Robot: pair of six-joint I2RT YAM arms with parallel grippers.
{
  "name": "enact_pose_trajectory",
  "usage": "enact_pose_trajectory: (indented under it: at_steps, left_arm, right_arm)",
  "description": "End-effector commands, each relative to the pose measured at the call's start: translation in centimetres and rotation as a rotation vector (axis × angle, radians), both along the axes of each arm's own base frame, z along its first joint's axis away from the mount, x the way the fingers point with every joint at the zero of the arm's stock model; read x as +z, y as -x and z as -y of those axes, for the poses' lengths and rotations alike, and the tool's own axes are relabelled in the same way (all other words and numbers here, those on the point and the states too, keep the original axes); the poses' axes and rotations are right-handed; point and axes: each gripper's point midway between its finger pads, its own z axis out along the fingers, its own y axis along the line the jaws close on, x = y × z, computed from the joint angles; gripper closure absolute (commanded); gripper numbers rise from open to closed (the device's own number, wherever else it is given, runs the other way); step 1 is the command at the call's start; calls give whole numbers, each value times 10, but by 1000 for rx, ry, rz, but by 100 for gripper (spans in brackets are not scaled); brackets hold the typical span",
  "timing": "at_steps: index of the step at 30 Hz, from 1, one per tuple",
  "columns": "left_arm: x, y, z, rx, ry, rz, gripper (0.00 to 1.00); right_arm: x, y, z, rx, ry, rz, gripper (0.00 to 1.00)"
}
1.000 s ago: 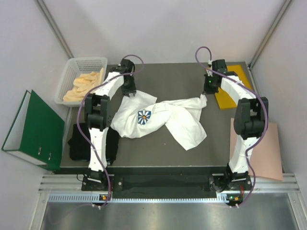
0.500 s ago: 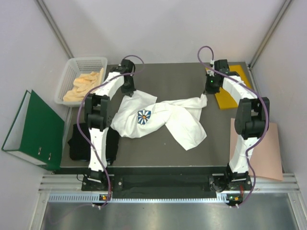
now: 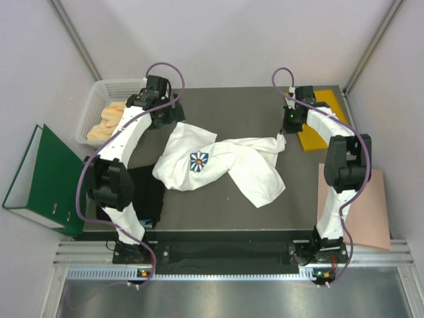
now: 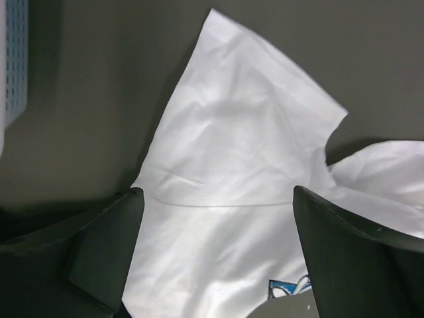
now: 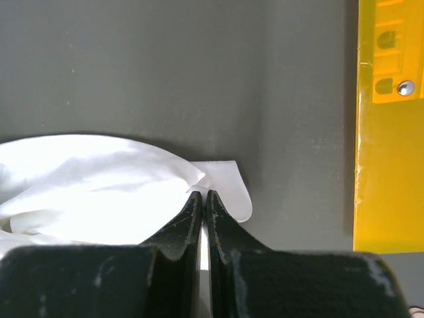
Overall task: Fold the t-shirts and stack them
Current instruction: Flatten out the tshirt
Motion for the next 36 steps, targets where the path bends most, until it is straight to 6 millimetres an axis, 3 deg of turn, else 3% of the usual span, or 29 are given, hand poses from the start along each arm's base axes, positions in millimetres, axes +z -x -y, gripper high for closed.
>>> enact_pose_trajectory:
  at_steps: [1,7,8,9,11,18,21,22,23,25,27,30,31,34,36]
  left_arm:
    - [-49,-4,-17,67,-18,-83,1]
    - [-80,-34,-15,46,131,-101,5]
    - [-93,-38,-15,42,140,-126,6]
    - [-92,-45,-17,42,144,-120,6]
    - [-110,-50,-18,36,144,-155,6]
    - [-136,-68,-9,-6,171,-196,13]
    - [-142,-72,-6,-7,186,-202,42]
    - [-143,-71,-7,-2,183,-206,86]
    - [-147,-71,-10,16,173,-217,100]
    - [-138,-71,-16,46,147,-223,100]
    - [-114,-77,-25,73,109,-164,100]
    - [-60,-84,-37,103,65,-35,100]
    - [-33,-85,-38,98,66,22,100]
    - [24,-84,-39,77,66,143,100]
    - [48,-77,-35,49,82,171,100]
  right_arm:
    - [24,-8,1,9,-21,81,100]
    - [24,-4,1,10,-24,79,100]
    - [24,-3,1,10,-22,76,100]
    - [24,-3,2,9,-18,77,100]
    - [23,0,2,11,-15,73,100]
    - [20,7,4,11,-9,65,100]
    - [20,8,4,10,-5,64,100]
    - [20,8,4,9,-6,65,100]
    - [21,7,5,8,-6,67,100]
    - [21,7,4,8,-10,66,100]
    - [20,7,4,9,-8,63,100]
    - [18,5,5,0,-6,61,100]
    - [19,3,5,-3,-5,65,100]
    - [20,-5,6,-18,-2,72,100]
    - [21,-14,5,-23,-4,81,100]
